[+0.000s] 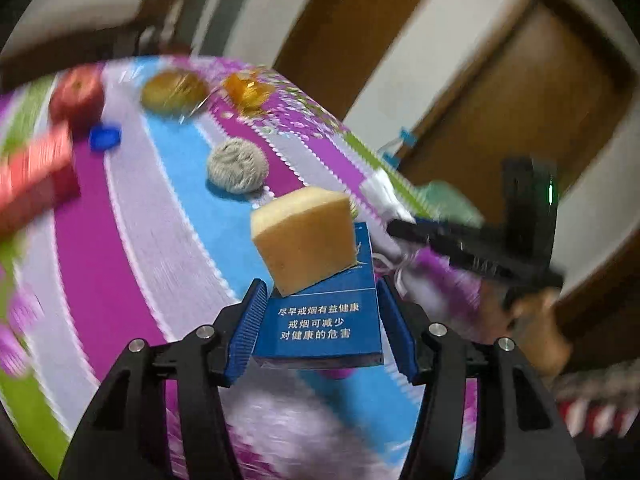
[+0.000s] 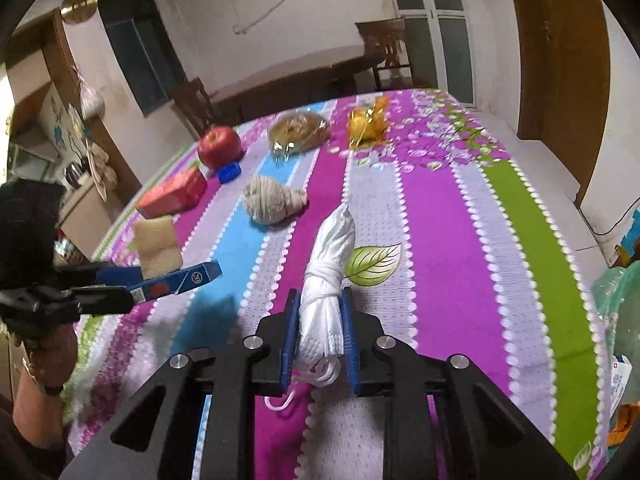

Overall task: Collect trash
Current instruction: 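Grasp the blue cigarette pack with the left tool while the right tool grasps the white cloth bundle, then carry the cigarette pack and white bundle over the green bin with both tools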

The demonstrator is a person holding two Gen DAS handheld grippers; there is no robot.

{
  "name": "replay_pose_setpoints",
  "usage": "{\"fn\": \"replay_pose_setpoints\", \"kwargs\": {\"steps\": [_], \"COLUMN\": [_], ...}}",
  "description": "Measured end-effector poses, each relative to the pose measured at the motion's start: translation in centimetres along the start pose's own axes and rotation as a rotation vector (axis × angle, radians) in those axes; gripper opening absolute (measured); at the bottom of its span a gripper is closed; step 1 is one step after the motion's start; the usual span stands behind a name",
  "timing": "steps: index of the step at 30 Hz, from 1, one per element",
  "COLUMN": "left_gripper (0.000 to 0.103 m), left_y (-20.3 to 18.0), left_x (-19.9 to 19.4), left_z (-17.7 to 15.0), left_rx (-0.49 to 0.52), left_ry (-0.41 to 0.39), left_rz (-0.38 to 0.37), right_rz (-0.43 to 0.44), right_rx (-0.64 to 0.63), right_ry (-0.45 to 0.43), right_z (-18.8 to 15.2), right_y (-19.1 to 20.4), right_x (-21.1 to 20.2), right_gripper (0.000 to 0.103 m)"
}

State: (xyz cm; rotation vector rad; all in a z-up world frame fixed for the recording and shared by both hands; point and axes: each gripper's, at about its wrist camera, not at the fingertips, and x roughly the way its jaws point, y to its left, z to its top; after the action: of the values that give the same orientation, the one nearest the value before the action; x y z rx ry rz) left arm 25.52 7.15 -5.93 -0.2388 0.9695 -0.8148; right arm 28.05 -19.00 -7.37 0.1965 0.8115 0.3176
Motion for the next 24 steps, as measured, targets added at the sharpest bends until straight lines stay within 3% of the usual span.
{"fn": "replay_pose_setpoints", "kwargs": {"steps": [3,6,8,12,15,19,22,24], "left_gripper": [0.054,0.054,0.054,0.054,0.054,0.054,0.054,0.054], "left_y": [1.3,1.4,0.9,-1.8,-5.5,-10.4,-12.8,-13.8], "left_x": [0.0,0.2,0.0,-0.6,-1.3,-1.5,-0.8,-0.6], "left_z": [-1.2,-2.5,-2.7,-3.1,-3.4,-4.1,-4.4,-4.7], "left_rx": [-0.182,-0.271,-0.278,-0.210,-0.085,0.064,0.141,0.169], "left_ry": [-0.033,-0.058,-0.076,-0.120,-0.189,-0.279,-0.306,-0.323], "left_rz": [-0.103,-0.160,-0.159,-0.017,0.211,0.422,0.540,0.561], "right_rz": [0.008,0.012,0.010,0.003,-0.028,-0.033,-0.030,-0.032], "right_rx": [0.007,0.008,0.005,0.008,0.003,0.021,0.035,0.032], "right_ry": [-0.026,-0.043,-0.052,-0.071,-0.083,-0.093,-0.102,-0.109], "right_z": [-0.2,-0.7,-1.0,-1.8,-2.7,-3.9,-4.8,-5.1], "right_y": [-0.2,-0.3,-0.3,-0.3,-0.4,-0.9,-1.2,-1.2], "right_x": [-1.5,-3.0,-3.8,-5.2,-6.3,-7.5,-8.4,-9.0], "right_gripper": [0.022,0.022,0.022,0.022,0.022,0.022,0.022,0.022]}}
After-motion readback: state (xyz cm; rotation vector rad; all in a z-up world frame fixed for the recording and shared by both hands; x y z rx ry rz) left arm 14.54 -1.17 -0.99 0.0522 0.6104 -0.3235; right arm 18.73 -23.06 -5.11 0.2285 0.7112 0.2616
